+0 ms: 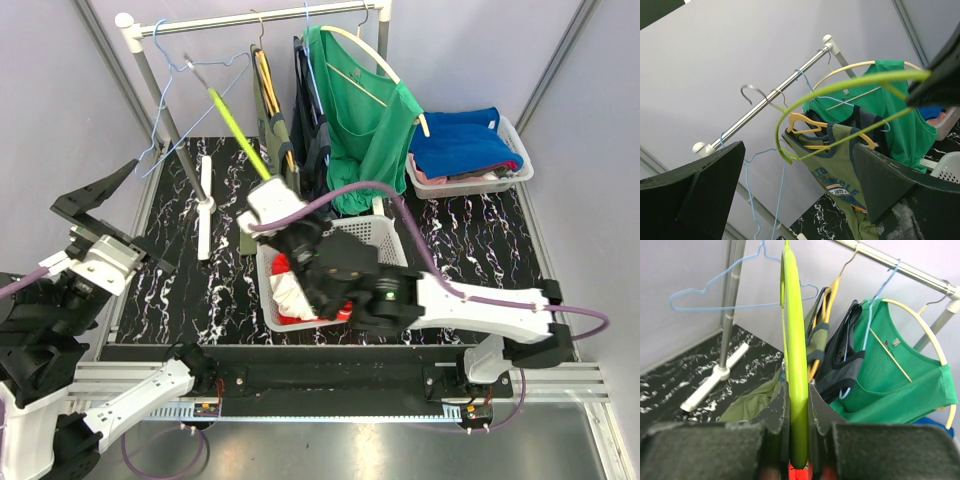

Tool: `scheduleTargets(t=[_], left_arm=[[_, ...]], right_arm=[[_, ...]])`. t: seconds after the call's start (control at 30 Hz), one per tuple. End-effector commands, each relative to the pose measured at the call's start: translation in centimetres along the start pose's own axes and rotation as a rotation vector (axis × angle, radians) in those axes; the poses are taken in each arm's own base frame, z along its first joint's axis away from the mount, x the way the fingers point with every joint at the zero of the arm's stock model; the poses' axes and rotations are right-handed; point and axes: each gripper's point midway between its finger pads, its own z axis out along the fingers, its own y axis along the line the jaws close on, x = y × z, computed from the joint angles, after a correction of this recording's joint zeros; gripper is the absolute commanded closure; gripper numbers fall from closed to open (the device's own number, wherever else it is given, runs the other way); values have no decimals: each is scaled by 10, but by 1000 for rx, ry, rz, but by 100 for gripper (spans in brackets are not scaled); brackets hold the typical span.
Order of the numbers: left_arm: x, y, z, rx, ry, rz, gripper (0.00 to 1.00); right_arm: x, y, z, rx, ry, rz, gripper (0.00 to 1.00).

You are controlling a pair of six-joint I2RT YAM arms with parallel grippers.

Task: Remove the tank top from the hanger
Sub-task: Place the hanger at the clothesline.

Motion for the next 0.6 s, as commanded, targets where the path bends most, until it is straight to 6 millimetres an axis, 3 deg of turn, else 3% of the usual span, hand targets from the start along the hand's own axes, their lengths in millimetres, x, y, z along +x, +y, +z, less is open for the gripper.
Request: scheduleTargets(t=[0.0, 0.33, 0.57], left_arm=[[-24, 29, -10, -109, -55, -29, 1], [-39, 44, -18, -159, -83, -81, 1], [-42, 52, -18, -199, -87, -96, 1]], right_arm=[[-47, -46, 4, 155, -99, 165, 100], [-55, -52, 42, 175, -111, 254, 100], [-40, -40, 74, 168, -74, 239, 100]])
